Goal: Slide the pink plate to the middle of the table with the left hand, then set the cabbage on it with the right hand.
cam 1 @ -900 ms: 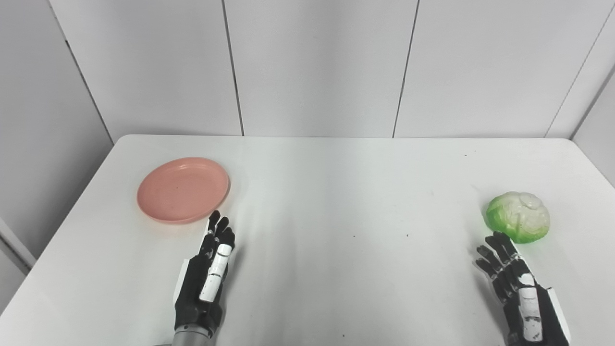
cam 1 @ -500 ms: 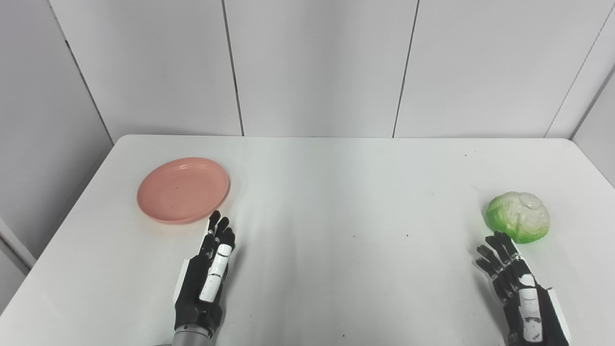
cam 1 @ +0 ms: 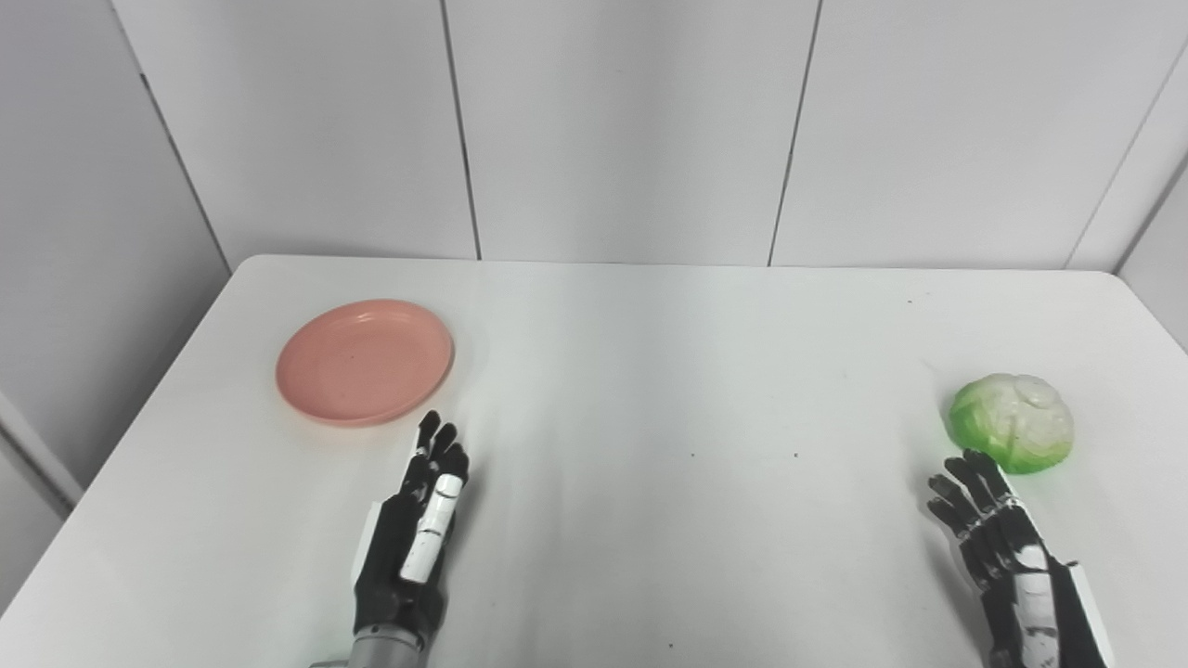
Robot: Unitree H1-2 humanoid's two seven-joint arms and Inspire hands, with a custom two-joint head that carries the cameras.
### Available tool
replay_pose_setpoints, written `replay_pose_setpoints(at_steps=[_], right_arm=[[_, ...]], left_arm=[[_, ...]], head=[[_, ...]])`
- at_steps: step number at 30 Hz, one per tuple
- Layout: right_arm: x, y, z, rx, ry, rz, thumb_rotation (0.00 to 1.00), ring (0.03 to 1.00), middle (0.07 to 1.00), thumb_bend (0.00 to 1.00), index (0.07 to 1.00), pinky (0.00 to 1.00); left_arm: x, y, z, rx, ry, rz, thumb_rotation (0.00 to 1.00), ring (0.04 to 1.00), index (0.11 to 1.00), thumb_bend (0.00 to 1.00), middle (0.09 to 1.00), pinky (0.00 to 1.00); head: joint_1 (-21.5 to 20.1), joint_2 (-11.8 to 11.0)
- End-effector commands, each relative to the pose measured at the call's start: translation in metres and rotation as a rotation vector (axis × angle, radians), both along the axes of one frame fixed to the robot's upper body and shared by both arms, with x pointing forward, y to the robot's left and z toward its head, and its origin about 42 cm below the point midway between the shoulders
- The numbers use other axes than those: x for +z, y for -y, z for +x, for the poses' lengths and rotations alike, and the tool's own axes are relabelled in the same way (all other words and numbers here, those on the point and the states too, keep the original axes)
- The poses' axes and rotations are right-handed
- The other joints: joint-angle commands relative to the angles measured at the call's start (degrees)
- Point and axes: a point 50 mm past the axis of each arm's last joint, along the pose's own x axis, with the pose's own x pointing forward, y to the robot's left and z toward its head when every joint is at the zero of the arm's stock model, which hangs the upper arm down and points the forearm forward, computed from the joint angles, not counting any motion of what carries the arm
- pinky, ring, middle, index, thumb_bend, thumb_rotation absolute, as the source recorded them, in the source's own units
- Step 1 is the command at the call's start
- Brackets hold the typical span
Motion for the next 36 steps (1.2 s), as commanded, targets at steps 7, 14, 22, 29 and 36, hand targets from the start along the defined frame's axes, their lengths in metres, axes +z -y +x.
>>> replay_pose_setpoints(at_steps=[7,14,22,29,36], right_arm=[[-0.036,0.02,-0.006,-0.02,-0.118,0.005,1.0,0.921,0.945,0.8,0.945,0.95],[-0.038,0.026,-0.004,-0.032,-0.151,-0.005,1.0,0.95,0.967,0.79,0.969,0.99],[-0.04,0.025,-0.002,-0.026,-0.157,0.005,1.0,0.969,0.974,0.77,0.978,1.0],[-0.038,0.019,-0.004,-0.027,-0.16,0.002,1.0,0.954,0.961,0.79,0.961,0.98],[-0.036,0.015,-0.005,-0.015,-0.152,0.009,1.0,0.945,0.953,0.79,0.953,0.97]], left_arm=[[-0.025,0.02,-0.016,0.025,-0.028,-0.038,0.72,1.0,1.0,0.64,1.0,1.0],[0.0,0.017,-0.008,0.078,0.028,-0.151,0.68,1.0,1.0,0.77,1.0,1.0],[0.073,-0.027,0.047,0.123,0.38,0.002,0.72,0.905,0.905,0.81,0.901,0.86],[0.152,-0.077,0.096,0.177,0.577,0.087,0.69,0.83,0.811,0.87,0.829,0.79],[0.191,-0.13,0.143,0.229,0.604,0.139,0.71,0.841,0.802,0.84,0.83,0.79]], head=[[4.32,-3.65],[5.62,-4.21],[6.66,-4.39],[6.03,-3.76],[5.26,-3.42]])
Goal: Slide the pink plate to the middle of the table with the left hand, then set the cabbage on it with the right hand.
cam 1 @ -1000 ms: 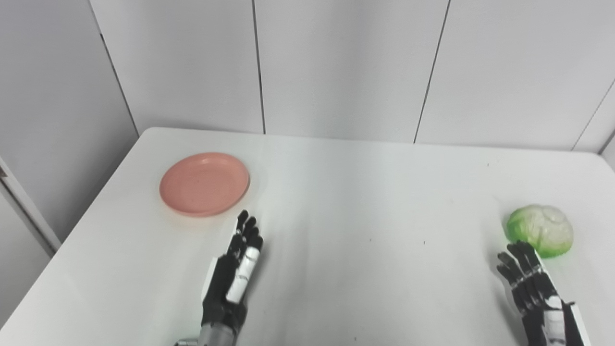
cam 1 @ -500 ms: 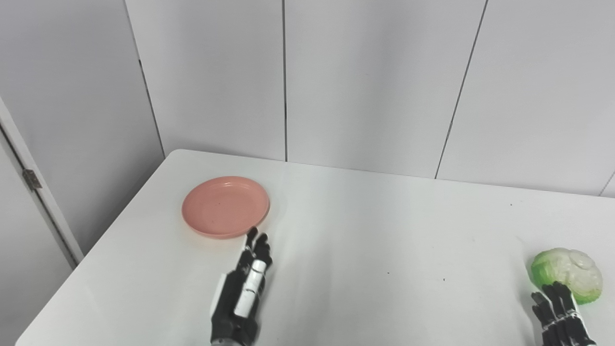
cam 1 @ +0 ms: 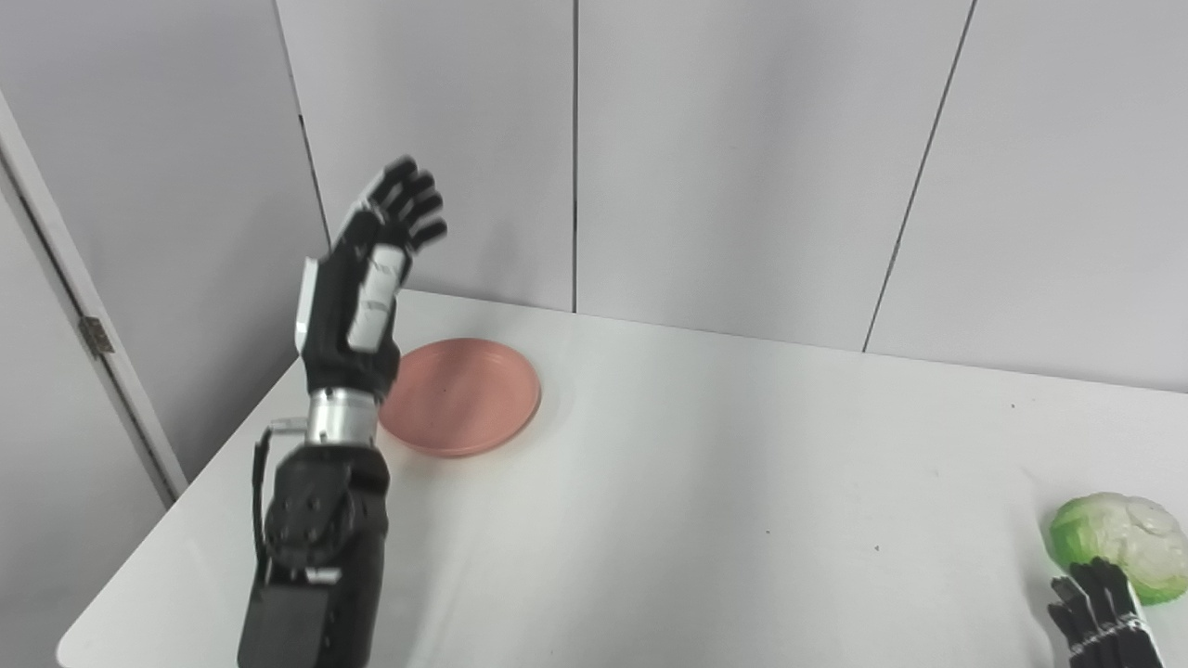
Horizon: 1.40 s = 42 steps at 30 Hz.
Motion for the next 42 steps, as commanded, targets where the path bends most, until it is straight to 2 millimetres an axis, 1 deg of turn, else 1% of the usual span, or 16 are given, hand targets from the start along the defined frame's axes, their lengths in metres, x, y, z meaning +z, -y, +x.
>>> replay_pose_setpoints(at_steps=[1,5,7,10,14,18,20,22,24,26,29,32,37,38,39,42], right_arm=[[-0.03,0.002,-0.014,-0.019,-0.179,0.015,1.0,0.943,0.952,0.78,0.953,0.97],[-0.029,0.002,-0.015,-0.015,-0.177,0.013,1.0,0.941,0.954,0.79,0.953,0.96],[-0.028,0.003,-0.016,-0.014,-0.178,0.009,1.0,0.934,0.95,0.81,0.949,0.95],[-0.028,0.004,-0.016,-0.013,-0.177,0.01,1.0,0.931,0.948,0.82,0.945,0.94],[-0.027,0.006,-0.018,-0.018,-0.177,0.012,1.0,0.927,0.944,0.82,0.94,0.94],[-0.025,0.007,-0.019,-0.019,-0.181,0.005,1.0,0.924,0.94,0.83,0.938,0.93],[-0.025,0.007,-0.019,-0.018,-0.183,0.001,1.0,0.93,0.944,0.82,0.941,0.94],[-0.025,0.008,-0.02,-0.017,-0.182,-0.001,1.0,0.933,0.946,0.82,0.941,0.94],[-0.024,0.008,-0.021,-0.017,-0.18,-0.002,1.0,0.933,0.946,0.81,0.942,0.94],[-0.023,0.007,-0.022,-0.019,-0.178,-0.005,1.0,0.928,0.942,0.81,0.939,0.93],[-0.023,0.008,-0.023,-0.018,-0.172,-0.014,1.0,0.921,0.935,0.82,0.934,0.92],[-0.022,0.007,-0.025,-0.018,-0.17,-0.017,1.0,0.919,0.932,0.82,0.93,0.92],[-0.019,0.007,-0.028,-0.014,-0.168,-0.025,1.0,0.912,0.926,0.84,0.924,0.9],[-0.019,0.007,-0.028,-0.014,-0.167,-0.022,1.0,0.911,0.926,0.84,0.925,0.9],[-0.018,0.006,-0.028,-0.012,-0.166,-0.02,1.0,0.906,0.926,0.85,0.925,0.89],[-0.018,0.006,-0.028,-0.006,-0.162,-0.023,1.0,0.907,0.928,0.85,0.929,0.9]], left_arm=[[0.022,-0.019,0.012,0.027,0.048,0.042,0.71,0.837,0.808,0.83,0.829,0.78],[0.028,-0.048,0.034,0.091,0.009,0.041,0.7,0.796,0.79,0.87,0.803,0.77],[0.026,-0.061,0.049,0.131,-0.015,0.058,0.71,0.806,0.813,0.85,0.815,0.75],[0.02,-0.077,0.065,0.173,-0.058,0.086,0.71,0.823,0.868,0.78,0.837,0.72],[0.0,-0.099,0.089,0.218,-0.18,0.086,0.7,0.854,0.926,0.73,0.856,0.76],[-0.021,-0.109,0.103,0.244,-0.271,0.075,0.68,0.868,0.926,0.72,0.863,0.77],[-0.034,-0.113,0.109,0.257,-0.326,0.044,0.66,0.867,0.917,0.73,0.879,0.74],[-0.045,-0.115,0.113,0.274,-0.375,0.027,0.63,0.866,0.907,0.73,0.894,0.72],[-0.055,-0.115,0.115,0.287,-0.42,0.022,0.63,0.856,0.908,0.71,0.888,0.7],[-0.062,-0.115,0.116,0.291,-0.457,0.018,0.64,0.844,0.893,0.67,0.866,0.71],[-0.073,-0.114,0.115,0.279,-0.515,0.024,0.67,0.863,0.889,0.68,0.875,0.71],[-0.086,-0.113,0.112,0.271,-0.555,0.014,0.67,0.885,0.876,0.68,0.895,0.7],[-0.106,-0.11,0.107,0.261,-0.601,-0.042,0.67,0.901,0.905,0.71,0.906,0.72],[-0.113,-0.107,0.105,0.245,-0.61,-0.057,0.67,0.901,0.908,0.71,0.906,0.72],[-0.118,-0.104,0.103,0.23,-0.618,-0.064,0.7,0.907,0.911,0.72,0.92,0.74],[-0.134,-0.093,0.1,0.178,-0.632,-0.096,0.69,0.912,0.915,0.74,0.924,0.75]], head=[[-0.16,0.12],[-0.39,0.61],[-0.36,0.87],[-0.36,1.06],[-0.57,1.69],[-0.71,1.98],[-0.71,1.98],[-0.96,2.24],[-1.22,2.51],[-1.36,2.72],[-1.63,2.97],[-2.31,3.49],[-3.22,3.99],[-3.51,4.22],[-3.83,4.42],[-4.11,4.66]])
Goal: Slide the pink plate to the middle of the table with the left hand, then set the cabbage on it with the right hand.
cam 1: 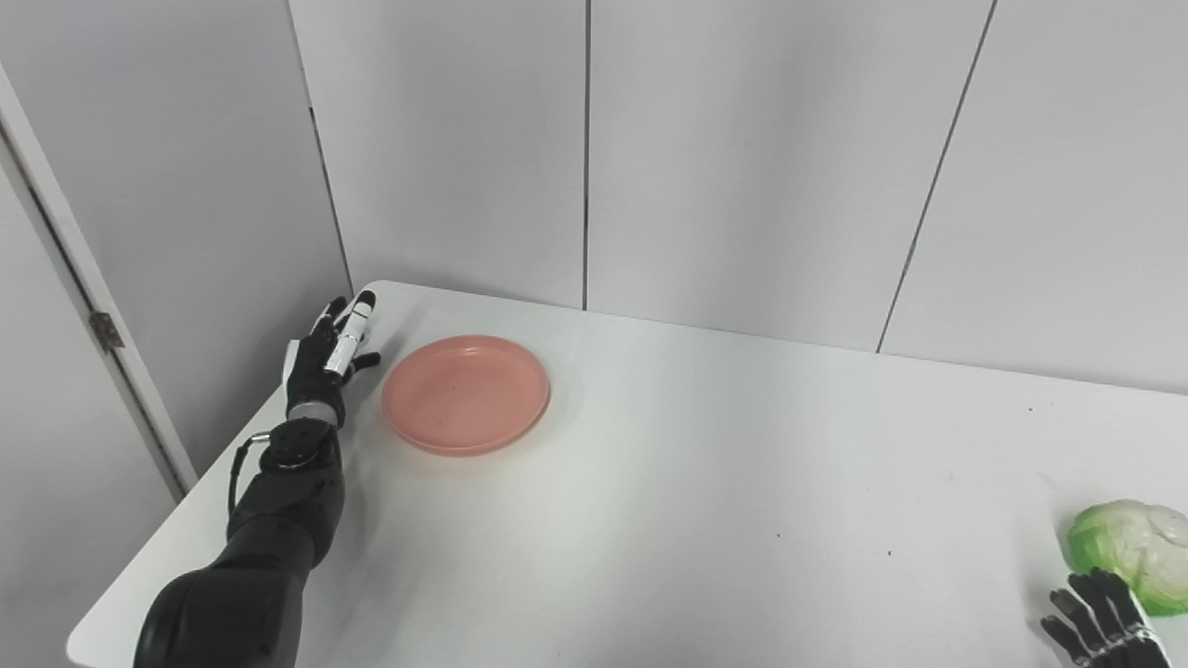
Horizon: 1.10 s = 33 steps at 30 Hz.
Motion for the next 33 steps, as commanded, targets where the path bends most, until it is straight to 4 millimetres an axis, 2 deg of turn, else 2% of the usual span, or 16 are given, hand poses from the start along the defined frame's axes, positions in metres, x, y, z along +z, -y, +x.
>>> replay_pose_setpoints(at_steps=[1,3,5,10,13,16,20,22,29,33], right_arm=[[-0.022,0.001,-0.017,0.003,-0.139,0.006,1.0,0.906,0.927,0.84,0.93,0.9],[-0.022,0.001,-0.017,0.004,-0.138,0.006,1.0,0.907,0.927,0.84,0.928,0.89],[-0.021,0.001,-0.017,-0.001,-0.14,0.007,1.0,0.904,0.924,0.85,0.924,0.89],[-0.02,-0.001,-0.018,-0.002,-0.132,0.009,0.99,0.9,0.918,0.84,0.922,0.88],[-0.018,-0.002,-0.019,-0.001,-0.13,0.008,0.99,0.898,0.919,0.83,0.922,0.88],[-0.017,-0.004,-0.019,-0.001,-0.129,0.009,0.99,0.897,0.917,0.82,0.92,0.88],[-0.015,-0.007,-0.019,-0.006,-0.128,0.014,0.98,0.89,0.911,0.82,0.913,0.87],[-0.014,-0.009,-0.019,-0.005,-0.129,0.02,0.97,0.888,0.91,0.82,0.911,0.86],[-0.012,-0.018,-0.021,-0.005,-0.13,0.013,0.95,0.886,0.908,0.82,0.901,0.87],[-0.01,-0.023,-0.021,-0.005,-0.125,0.003,0.94,0.869,0.897,0.83,0.894,0.84]], left_arm=[[0.004,0.012,0.007,-0.052,0.042,-0.04,0.68,0.919,0.924,0.74,0.932,0.79],[-0.007,0.021,0.005,-0.089,0.044,-0.079,0.67,0.923,0.93,0.73,0.942,0.81],[-0.015,0.03,0.002,-0.125,0.043,-0.089,0.66,0.925,0.931,0.76,0.94,0.79],[-0.031,0.06,-0.006,-0.229,0.069,-0.109,0.68,0.905,0.922,0.76,0.919,0.74],[-0.035,0.077,-0.012,-0.286,0.097,-0.147,0.67,0.889,0.908,0.73,0.905,0.73],[-0.035,0.092,-0.017,-0.349,0.118,-0.175,0.67,0.904,0.928,0.69,0.918,0.76],[-0.034,0.111,-0.024,-0.409,0.124,-0.194,0.68,0.892,0.927,0.75,0.911,0.72],[-0.033,0.118,-0.028,-0.428,0.121,-0.212,0.69,0.901,0.936,0.76,0.914,0.74],[-0.027,0.131,-0.036,-0.447,0.123,-0.238,0.68,0.931,0.943,0.75,0.934,0.81],[-0.024,0.14,-0.037,-0.449,0.113,-0.25,0.67,0.908,0.918,0.77,0.91,0.78]], head=[[-0.15,0.22],[-0.24,0.4],[-0.36,0.73],[-1.02,1.53],[-1.41,1.85],[-2.23,2.16],[-3.47,2.37],[-4.01,2.51],[-7.83,3.34],[-9.99,3.93]])
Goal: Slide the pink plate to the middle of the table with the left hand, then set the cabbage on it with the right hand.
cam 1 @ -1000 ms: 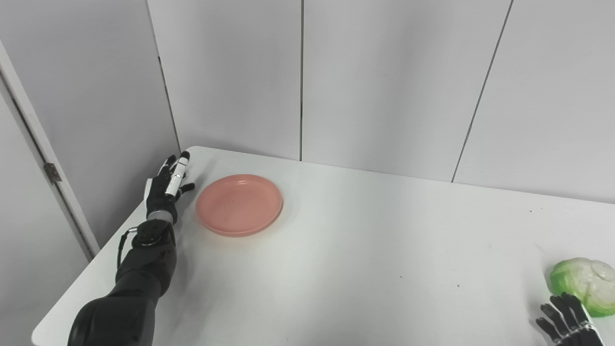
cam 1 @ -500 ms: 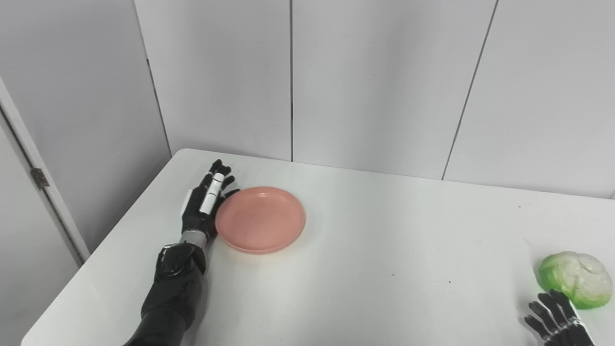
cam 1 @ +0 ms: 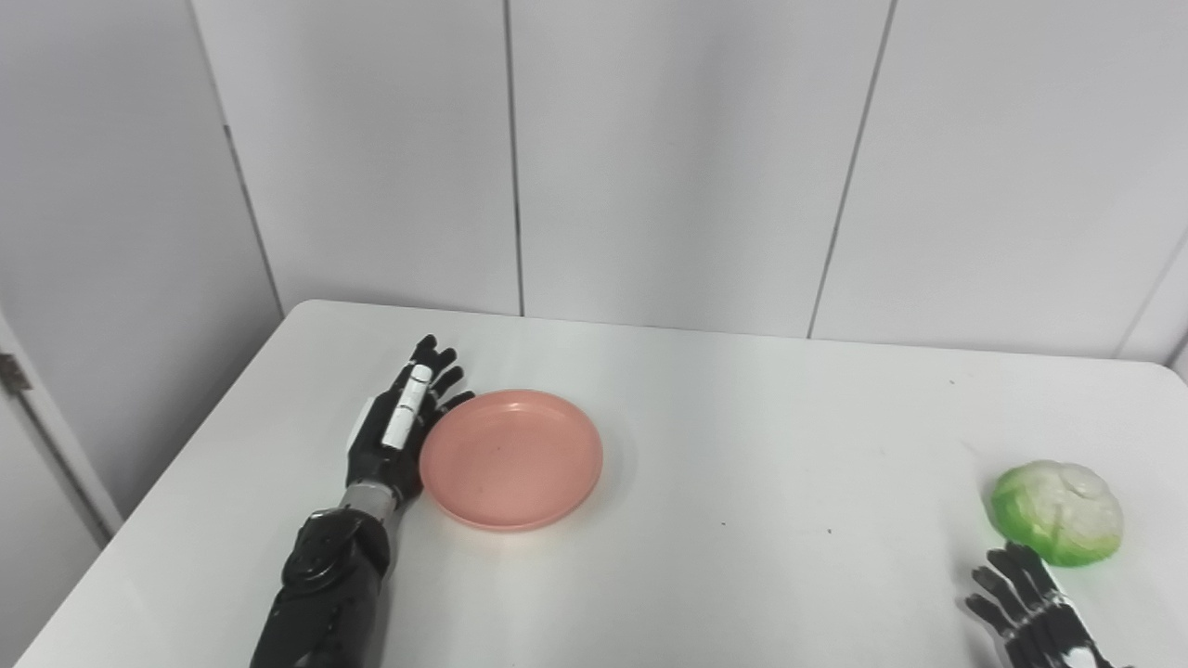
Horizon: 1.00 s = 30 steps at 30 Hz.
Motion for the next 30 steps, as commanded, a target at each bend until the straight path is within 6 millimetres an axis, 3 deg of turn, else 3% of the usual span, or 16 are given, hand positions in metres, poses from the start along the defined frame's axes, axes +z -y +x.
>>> replay_pose_setpoints(at_steps=[1,10,17,25,29,30], right_arm=[[-0.014,-0.01,-0.008,0.018,-0.097,0.012,0.93,0.869,0.898,0.84,0.894,0.84],[-0.009,-0.031,-0.006,0.01,-0.106,0.018,0.91,0.87,0.894,0.85,0.882,0.84],[-0.006,-0.05,-0.003,-0.004,-0.103,0.015,0.92,0.86,0.881,0.85,0.866,0.84],[-0.004,-0.062,0.0,-0.001,-0.116,0.005,0.94,0.862,0.884,0.87,0.877,0.85],[-0.004,-0.068,0.001,-0.002,-0.117,-0.004,0.94,0.858,0.885,0.87,0.881,0.84],[-0.004,-0.069,0.002,-0.002,-0.117,-0.006,0.94,0.858,0.884,0.86,0.882,0.83]], left_arm=[[-0.003,0.012,-0.001,-0.02,-0.025,-0.024,0.67,0.906,0.917,0.77,0.908,0.78],[-0.014,0.066,0.006,-0.013,-0.048,-0.105,0.71,0.92,0.912,0.75,0.921,0.8],[-0.01,0.108,0.022,0.05,-0.073,-0.149,0.74,0.98,0.971,0.71,0.977,0.93],[-0.006,0.133,0.028,0.029,-0.073,-0.162,0.74,0.988,1.0,0.69,0.986,0.92],[-0.005,0.132,0.028,0.008,-0.06,-0.137,0.76,0.981,1.0,0.7,0.987,0.87],[-0.005,0.132,0.028,0.007,-0.061,-0.145,0.75,0.984,1.0,0.71,0.991,0.89]], head=[[-1.66,0.49],[-7.23,1.67],[-10.91,1.86],[-14.7,1.77],[-17.3,1.35],[-17.3,1.35]])
